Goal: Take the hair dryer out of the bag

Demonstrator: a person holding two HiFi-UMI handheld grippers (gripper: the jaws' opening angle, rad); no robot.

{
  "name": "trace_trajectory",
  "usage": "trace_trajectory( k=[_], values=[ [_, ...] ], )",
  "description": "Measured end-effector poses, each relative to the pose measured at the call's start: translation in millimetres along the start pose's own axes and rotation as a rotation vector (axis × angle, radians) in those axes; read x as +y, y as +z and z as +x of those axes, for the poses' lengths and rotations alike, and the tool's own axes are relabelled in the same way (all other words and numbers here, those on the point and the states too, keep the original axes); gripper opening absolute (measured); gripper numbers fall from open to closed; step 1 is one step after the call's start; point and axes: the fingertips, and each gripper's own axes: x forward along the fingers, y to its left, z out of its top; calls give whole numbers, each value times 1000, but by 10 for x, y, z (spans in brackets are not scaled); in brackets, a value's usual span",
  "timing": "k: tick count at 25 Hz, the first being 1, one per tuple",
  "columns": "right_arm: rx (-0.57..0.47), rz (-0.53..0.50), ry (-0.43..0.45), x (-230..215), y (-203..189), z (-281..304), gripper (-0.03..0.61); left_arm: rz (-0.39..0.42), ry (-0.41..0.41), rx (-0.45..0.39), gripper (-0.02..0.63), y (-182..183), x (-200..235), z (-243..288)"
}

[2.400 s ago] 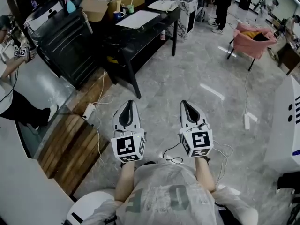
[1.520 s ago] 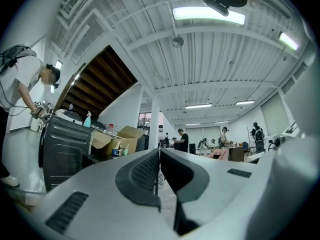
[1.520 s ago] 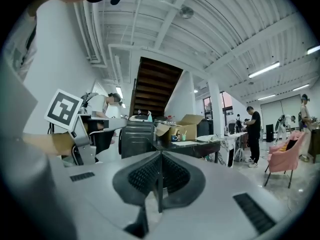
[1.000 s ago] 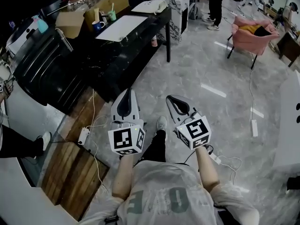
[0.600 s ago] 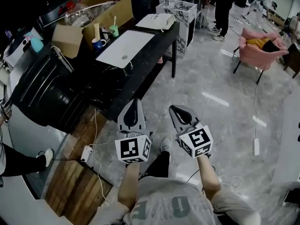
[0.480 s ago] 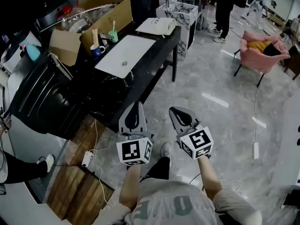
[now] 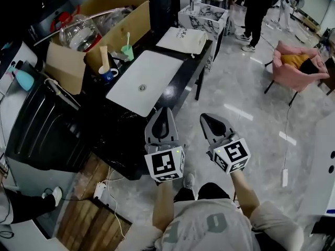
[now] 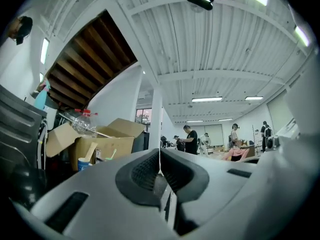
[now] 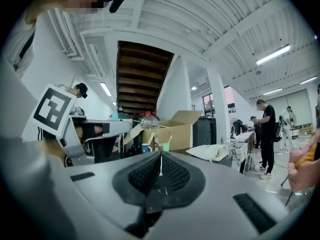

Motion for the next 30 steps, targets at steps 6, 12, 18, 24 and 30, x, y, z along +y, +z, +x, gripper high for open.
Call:
trace_trajectory(
  k=[6,12,18,24,30],
  values=[
    [14,-50,28,-22,89,406,31,-14,-13,-34,31,113,200,135],
    [-39,-51,-6,-53,130,420,31,9,-13,-26,32,4,265,111],
    [-70,14,-61,-269,146,321,32,-12,20,-29,32,-33,214,211],
    [-83,34,-96,-466,176,303,31,-34,35,-25,32,-13,215,334],
    [-98,23,-88,-545,198,339,31,-31,40,-35,32,15,172,411]
  ],
)
